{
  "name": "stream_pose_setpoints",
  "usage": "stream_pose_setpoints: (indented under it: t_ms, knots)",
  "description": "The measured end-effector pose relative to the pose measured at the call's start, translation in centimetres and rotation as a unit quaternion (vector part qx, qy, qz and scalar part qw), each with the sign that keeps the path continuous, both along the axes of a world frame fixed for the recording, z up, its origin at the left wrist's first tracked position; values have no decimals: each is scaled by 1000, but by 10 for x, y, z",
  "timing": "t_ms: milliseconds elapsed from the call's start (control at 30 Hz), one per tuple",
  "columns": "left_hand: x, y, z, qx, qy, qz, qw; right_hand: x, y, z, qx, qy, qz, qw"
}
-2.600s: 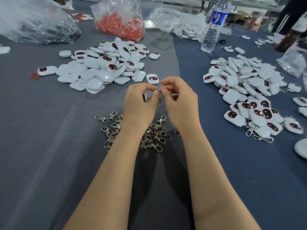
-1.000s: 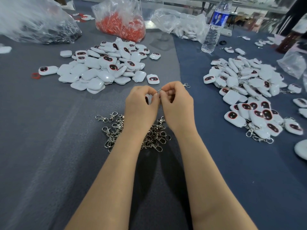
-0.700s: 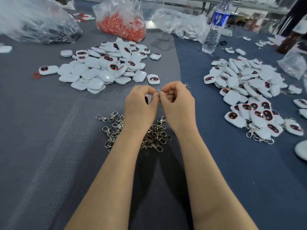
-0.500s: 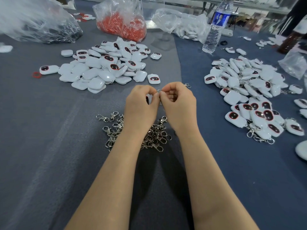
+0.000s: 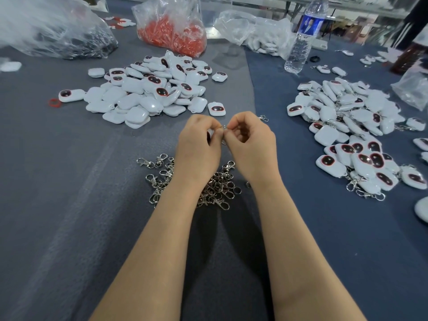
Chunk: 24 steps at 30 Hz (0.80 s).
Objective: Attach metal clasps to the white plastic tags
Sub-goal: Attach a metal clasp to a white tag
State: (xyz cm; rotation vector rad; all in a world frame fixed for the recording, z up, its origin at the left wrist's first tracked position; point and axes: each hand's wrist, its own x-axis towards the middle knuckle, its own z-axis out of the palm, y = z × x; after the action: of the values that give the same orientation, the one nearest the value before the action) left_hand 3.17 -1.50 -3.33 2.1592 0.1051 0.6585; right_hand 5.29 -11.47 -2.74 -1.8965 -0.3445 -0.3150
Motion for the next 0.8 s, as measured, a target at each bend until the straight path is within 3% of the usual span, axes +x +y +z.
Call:
stream_pose_setpoints:
  t_ms: [100, 233, 300, 500, 667, 800]
  knots:
    - [-1, -1, 2, -50, 17, -19, 998, 2, -3, 1, 43, 20, -36, 998]
    - [-3, -2, 6, -229, 26, -57, 971, 4, -6, -1, 38, 42, -82, 995]
    - [-4, -4, 7, -266, 15, -46, 963, 4, -5, -2, 25, 43, -88, 995]
    - [2, -4, 6, -241, -10, 58, 969, 1, 2, -1, 3, 33, -64, 997]
    - [3, -2, 1, -162, -4, 78, 984, -1, 4, -1, -1, 24, -50, 998]
    - [3, -1, -1, -151, -1, 89, 984, -3, 5, -2, -17, 17, -37, 999]
